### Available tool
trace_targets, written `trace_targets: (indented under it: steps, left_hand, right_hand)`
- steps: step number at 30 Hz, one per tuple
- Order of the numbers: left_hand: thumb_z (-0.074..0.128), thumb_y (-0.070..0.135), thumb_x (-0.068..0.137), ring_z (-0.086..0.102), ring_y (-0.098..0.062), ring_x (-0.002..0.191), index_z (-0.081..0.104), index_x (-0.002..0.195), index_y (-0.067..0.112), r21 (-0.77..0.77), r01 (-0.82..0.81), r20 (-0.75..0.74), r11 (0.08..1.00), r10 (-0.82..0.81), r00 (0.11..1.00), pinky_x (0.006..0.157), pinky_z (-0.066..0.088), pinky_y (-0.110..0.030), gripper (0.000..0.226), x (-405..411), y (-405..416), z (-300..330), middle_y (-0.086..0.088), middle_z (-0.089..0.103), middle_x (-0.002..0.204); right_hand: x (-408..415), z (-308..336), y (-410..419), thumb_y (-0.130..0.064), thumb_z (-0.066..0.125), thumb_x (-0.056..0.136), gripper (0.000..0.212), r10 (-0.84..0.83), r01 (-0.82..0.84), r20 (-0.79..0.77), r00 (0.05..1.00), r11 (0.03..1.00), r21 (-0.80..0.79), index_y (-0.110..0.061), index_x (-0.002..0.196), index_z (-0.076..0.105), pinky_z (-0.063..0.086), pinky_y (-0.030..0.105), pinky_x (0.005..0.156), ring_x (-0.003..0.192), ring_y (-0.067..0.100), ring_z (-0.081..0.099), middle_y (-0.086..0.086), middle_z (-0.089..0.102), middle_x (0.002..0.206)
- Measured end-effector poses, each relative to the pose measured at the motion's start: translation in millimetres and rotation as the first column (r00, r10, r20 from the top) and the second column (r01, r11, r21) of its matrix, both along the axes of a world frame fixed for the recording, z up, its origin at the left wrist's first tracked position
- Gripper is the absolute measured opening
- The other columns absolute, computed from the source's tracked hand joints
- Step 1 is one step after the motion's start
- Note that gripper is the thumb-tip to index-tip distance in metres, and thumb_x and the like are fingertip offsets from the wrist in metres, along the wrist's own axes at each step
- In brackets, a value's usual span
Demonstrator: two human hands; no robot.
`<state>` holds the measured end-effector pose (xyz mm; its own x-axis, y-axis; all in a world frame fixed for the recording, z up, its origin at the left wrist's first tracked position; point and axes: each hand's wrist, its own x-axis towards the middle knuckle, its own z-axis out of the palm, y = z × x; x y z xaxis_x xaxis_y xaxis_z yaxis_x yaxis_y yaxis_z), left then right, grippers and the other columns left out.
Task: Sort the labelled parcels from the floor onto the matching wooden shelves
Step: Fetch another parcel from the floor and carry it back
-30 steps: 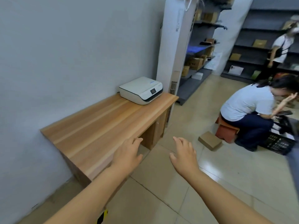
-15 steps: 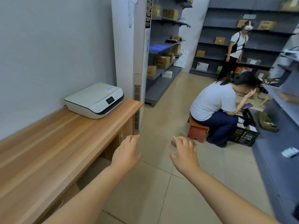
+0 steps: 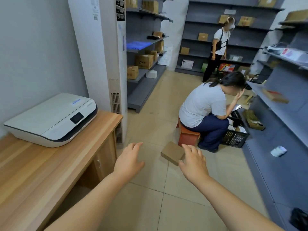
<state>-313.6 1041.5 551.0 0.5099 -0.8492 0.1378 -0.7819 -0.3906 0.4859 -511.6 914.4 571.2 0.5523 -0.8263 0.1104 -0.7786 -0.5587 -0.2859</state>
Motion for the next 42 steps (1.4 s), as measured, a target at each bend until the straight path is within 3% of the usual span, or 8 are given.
trace_targets:
  steps: [4,12,21,28,42]
  left_hand:
    - [0.060,0.029,0.079,0.038,-0.016,0.125,0.026,0.142,0.025,-0.035,0.074,0.003,0.997,-0.074,0.997,0.087,0.041,-0.027,0.072,49,-61,9,0.003,0.039,0.138]
    - [0.060,0.032,0.080,0.036,-0.019,0.126,0.024,0.143,0.023,0.066,0.194,-0.039,0.979,-0.191,0.981,0.094,0.039,-0.030,0.074,144,-174,-4,0.000,0.040,0.137]
    - [0.062,0.031,0.078,0.037,-0.022,0.126,0.027,0.143,0.019,0.150,0.310,-0.108,0.939,-0.296,0.949,0.098,0.033,-0.028,0.075,167,-285,-39,-0.004,0.038,0.138]
    - [0.061,0.032,0.077,0.036,-0.025,0.128,0.026,0.143,0.021,0.247,0.291,-0.095,0.924,-0.276,0.956,0.102,0.034,-0.034,0.075,179,-383,-50,-0.005,0.034,0.142]
    - [0.062,0.029,0.078,0.038,-0.023,0.127,0.026,0.143,0.019,0.304,0.300,-0.215,0.904,-0.242,0.946,0.101,0.032,-0.028,0.076,206,-563,-81,-0.004,0.035,0.141]
  right_hand:
    - [43,10,-57,-0.027,0.053,0.088,0.061,-0.066,0.066,-0.004,0.998,0.998,-0.020,-0.021,0.143,0.028,0.028,0.037,0.103,0.128,0.024,0.032,0.000,0.037,0.143]
    - [119,-12,-145,-0.027,0.053,0.088,0.062,-0.138,0.139,-0.032,0.990,0.990,0.027,-0.021,0.144,0.026,0.028,0.037,0.104,0.128,0.023,0.032,0.000,0.038,0.142]
    - [127,-44,-243,-0.026,0.055,0.085,0.060,-0.247,0.255,-0.084,0.965,0.961,0.107,-0.023,0.141,0.032,0.031,0.037,0.101,0.124,0.025,0.035,0.002,0.043,0.138]
    - [140,-72,-346,-0.027,0.053,0.087,0.057,-0.271,0.283,-0.086,0.959,0.943,0.175,-0.022,0.140,0.032,0.031,0.037,0.100,0.124,0.025,0.036,0.003,0.042,0.138]
    - [155,-112,-527,-0.025,0.052,0.086,0.053,-0.281,0.322,-0.176,0.943,0.907,0.274,-0.022,0.136,0.035,0.033,0.036,0.097,0.120,0.025,0.039,0.003,0.045,0.132]
